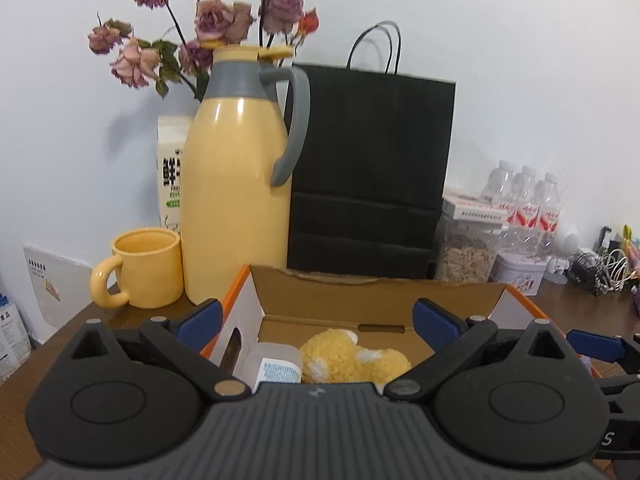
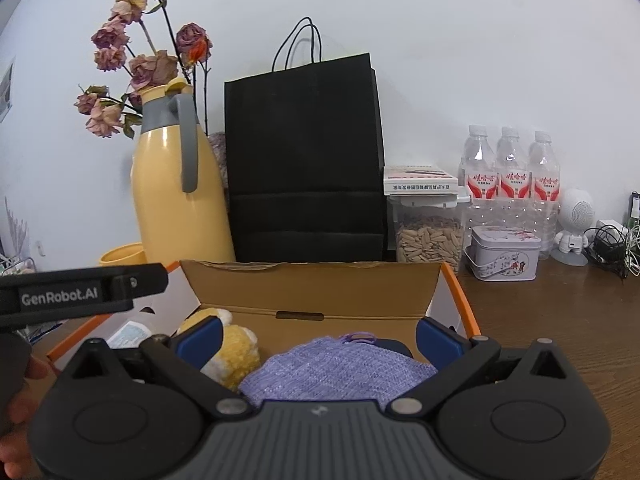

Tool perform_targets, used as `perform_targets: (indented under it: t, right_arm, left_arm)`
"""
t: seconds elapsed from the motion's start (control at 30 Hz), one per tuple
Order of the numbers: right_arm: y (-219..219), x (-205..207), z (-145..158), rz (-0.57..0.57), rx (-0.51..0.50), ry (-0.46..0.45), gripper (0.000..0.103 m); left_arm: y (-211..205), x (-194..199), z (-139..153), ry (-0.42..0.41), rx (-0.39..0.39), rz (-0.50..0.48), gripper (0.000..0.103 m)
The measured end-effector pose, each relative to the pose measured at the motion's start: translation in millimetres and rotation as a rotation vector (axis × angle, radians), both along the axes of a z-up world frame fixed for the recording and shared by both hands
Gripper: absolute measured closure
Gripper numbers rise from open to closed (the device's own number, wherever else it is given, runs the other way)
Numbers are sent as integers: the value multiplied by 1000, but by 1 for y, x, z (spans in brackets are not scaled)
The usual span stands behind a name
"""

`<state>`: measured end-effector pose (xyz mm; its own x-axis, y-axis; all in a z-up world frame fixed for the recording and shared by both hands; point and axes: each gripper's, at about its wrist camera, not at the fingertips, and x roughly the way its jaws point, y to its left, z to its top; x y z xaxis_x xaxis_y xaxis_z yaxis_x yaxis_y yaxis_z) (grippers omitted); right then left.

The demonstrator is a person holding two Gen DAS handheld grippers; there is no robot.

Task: Organize objects
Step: 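Carry the mesh bag and plastic box toward the cardboard box, then lower the mesh bag and plastic box into the box and open both grippers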

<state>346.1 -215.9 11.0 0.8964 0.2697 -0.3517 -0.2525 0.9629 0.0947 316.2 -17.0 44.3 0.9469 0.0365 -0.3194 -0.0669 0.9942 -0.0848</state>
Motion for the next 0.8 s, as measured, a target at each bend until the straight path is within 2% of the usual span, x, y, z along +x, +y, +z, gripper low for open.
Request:
perform_targets:
  t: [0.33,0.53,0.8]
  right_arm:
    - [-3,-38,13,17,-45,-47,0]
    - [-6,-71,20,11,-59,-105,0]
    - [-5,-115,15,42,-80,-109,0]
  left_arm:
    - [6,-49,5,-61,8,-11,0]
    - [10,-83,4,-67,12,-33,0]
    - [18,-124,-11,-27,18,-37,0]
